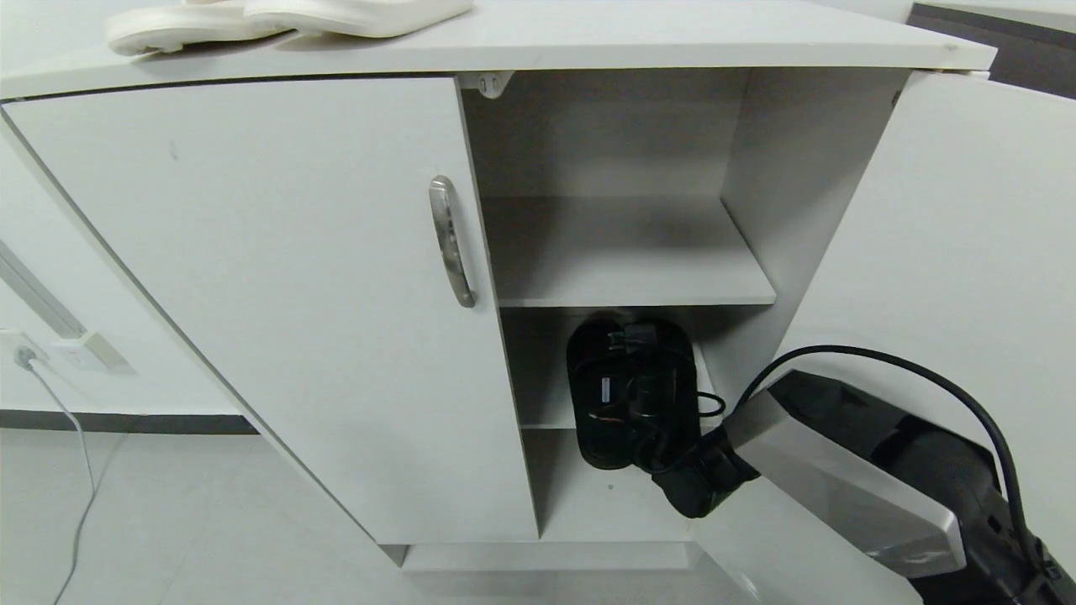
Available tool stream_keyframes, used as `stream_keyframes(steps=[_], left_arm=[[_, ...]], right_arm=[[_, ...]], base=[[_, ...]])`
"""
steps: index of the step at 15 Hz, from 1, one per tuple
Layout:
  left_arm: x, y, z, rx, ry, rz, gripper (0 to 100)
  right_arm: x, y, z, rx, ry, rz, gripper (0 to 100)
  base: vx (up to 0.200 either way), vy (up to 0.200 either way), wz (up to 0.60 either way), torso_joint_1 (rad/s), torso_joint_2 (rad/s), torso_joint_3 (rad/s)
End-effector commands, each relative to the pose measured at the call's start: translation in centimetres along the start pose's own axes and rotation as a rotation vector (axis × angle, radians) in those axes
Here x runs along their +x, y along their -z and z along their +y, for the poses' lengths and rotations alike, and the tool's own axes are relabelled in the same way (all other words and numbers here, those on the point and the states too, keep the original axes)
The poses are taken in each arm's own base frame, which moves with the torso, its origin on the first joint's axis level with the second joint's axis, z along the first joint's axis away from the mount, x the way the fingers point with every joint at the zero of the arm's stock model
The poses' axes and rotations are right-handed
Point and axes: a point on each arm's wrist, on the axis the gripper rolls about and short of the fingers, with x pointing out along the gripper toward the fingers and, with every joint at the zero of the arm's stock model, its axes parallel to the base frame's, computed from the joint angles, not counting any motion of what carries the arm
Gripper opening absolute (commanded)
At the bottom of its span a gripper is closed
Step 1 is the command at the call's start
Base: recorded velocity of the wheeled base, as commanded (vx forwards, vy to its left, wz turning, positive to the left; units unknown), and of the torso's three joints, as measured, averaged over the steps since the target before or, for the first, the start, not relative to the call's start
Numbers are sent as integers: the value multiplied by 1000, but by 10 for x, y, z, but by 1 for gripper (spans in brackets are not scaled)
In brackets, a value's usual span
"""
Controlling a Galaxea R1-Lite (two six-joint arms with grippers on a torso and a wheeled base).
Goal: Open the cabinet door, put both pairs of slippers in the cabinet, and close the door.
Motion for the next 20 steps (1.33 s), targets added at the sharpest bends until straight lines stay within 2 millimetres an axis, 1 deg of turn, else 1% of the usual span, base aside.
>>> stream_keyframes(steps=[1,2,6,8,12,13,14,17,20], left_arm=[[0,0,0,0,0,1,0],[0,0,0,0,0,1,0],[0,0,0,0,0,1,0],[0,0,0,0,0,1,0],[0,0,0,0,0,1,0],[0,0,0,-2,0,1,0],[0,0,0,-2,-2,1,0],[0,0,0,-2,0,1,0],[0,0,0,-2,-2,1,0]], right_arm=[[23,5,-5,14,33,-19,0],[30,3,-7,20,41,-32,0],[40,-4,1,23,41,-42,0],[46,-1,1,15,47,-31,0],[47,1,1,12,49,-27,0],[47,1,0,8,49,-23,100],[44,3,-1,-3,49,-11,100],[26,-6,0,-7,29,-12,100],[-10,-17,-1,-6,-5,-11,100]], base=[[0,0,0,0,0,0],[0,0,0,0,0,0],[0,0,0,0,0,0],[0,0,0,0,0,0],[0,0,0,0,0,0],[0,0,0,0,0,0],[0,0,0,0,0,0],[0,0,0,0,0,0],[0,0,0,0,0,0]])
